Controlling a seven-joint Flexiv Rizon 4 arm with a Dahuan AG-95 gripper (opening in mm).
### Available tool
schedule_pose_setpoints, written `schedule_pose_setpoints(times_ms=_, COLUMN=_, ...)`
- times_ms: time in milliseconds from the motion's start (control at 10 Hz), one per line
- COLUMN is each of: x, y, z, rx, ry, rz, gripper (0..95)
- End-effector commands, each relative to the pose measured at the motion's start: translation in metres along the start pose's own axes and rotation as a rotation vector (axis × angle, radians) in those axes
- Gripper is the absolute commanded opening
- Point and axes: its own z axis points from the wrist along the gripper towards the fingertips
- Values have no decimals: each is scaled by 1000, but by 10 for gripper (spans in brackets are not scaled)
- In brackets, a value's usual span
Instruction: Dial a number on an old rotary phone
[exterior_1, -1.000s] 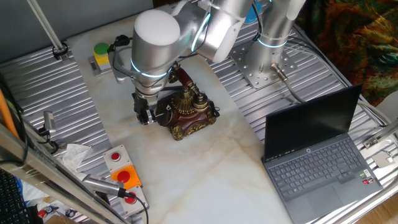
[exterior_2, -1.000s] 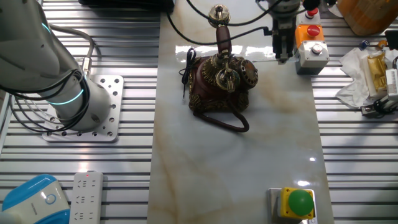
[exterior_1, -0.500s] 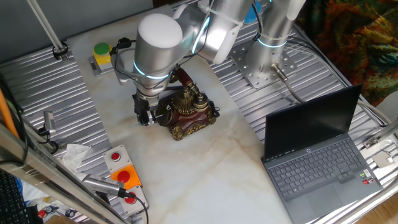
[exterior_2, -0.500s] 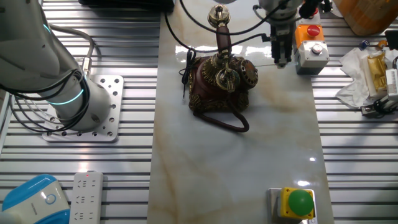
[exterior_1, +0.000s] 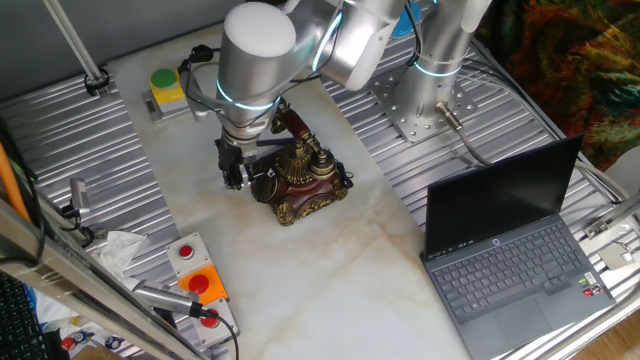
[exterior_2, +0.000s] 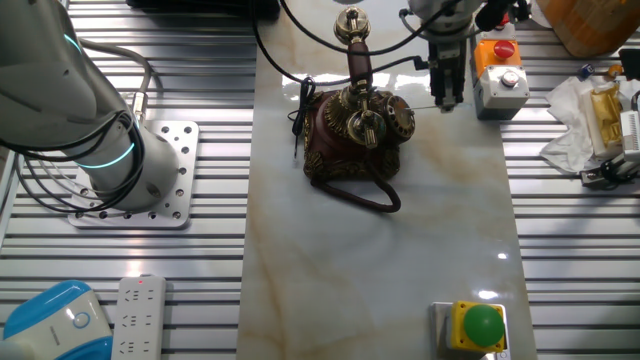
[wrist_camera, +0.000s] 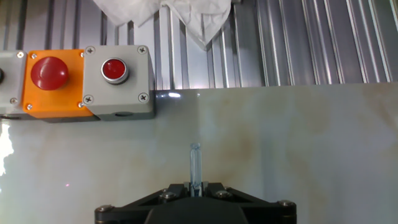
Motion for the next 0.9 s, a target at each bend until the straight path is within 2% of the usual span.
schedule_pose_setpoints(times_ms=100, x=2, y=1, z=-2, rx=-3, ry=8, rz=6, gripper=0)
schedule_pose_setpoints(times_ms=900, x=3, y=0, z=0, rx=-2, ry=-2, rz=13, gripper=0)
